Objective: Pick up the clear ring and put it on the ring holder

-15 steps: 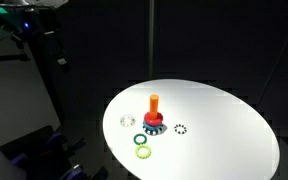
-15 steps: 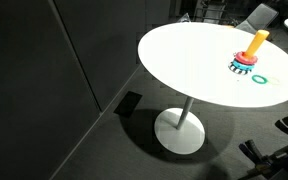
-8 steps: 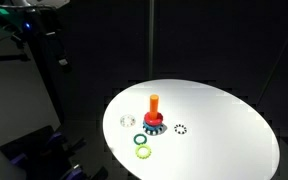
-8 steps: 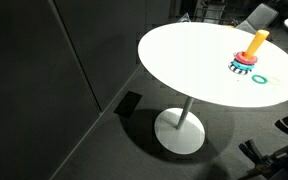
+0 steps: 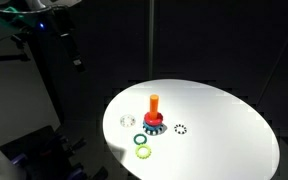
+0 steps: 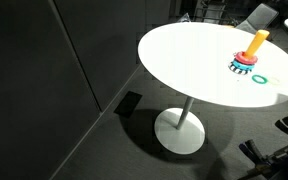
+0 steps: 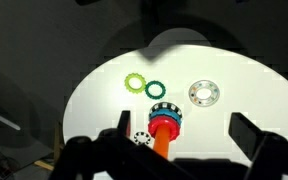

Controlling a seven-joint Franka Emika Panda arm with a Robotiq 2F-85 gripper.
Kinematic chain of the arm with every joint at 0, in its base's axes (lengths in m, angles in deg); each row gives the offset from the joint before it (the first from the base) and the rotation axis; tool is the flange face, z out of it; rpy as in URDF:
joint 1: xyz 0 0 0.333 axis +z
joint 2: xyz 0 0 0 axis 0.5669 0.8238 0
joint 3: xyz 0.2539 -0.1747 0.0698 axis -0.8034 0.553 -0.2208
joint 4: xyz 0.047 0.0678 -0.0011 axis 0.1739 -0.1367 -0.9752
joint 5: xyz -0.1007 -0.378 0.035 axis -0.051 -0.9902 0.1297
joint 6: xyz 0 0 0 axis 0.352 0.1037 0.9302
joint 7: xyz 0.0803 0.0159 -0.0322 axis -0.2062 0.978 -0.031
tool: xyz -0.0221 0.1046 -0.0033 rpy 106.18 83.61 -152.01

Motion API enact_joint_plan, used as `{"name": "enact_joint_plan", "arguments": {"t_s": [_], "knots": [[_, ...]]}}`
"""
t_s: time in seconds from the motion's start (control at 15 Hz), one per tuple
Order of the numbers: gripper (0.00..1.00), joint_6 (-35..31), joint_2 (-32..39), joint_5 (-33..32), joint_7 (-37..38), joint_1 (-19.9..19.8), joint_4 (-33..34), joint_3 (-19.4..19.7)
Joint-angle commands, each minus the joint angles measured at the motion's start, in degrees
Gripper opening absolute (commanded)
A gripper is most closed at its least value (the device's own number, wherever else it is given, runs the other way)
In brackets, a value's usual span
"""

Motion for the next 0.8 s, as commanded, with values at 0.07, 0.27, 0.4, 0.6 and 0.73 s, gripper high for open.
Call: {"name": "enact_joint_plan", "arguments": {"t_s": [0.07,0.27,0.4,0.6,0.73], "knots": [[1.0,-3.1,9.0,0.6,0.6,-2.0,5.3,2.7],[1.0,-3.0,15.3,1.0,0.0,-2.5,8.7,4.4],[1.0,-2.1,19.5,1.6,-0.6,-2.4,11.2,5.7],[1.0,-1.0,26.0,3.0,-1.6,-2.0,14.8,7.7],[1.0,-0.4,29.7,4.3,-2.8,-1.7,16.8,9.0]]}}
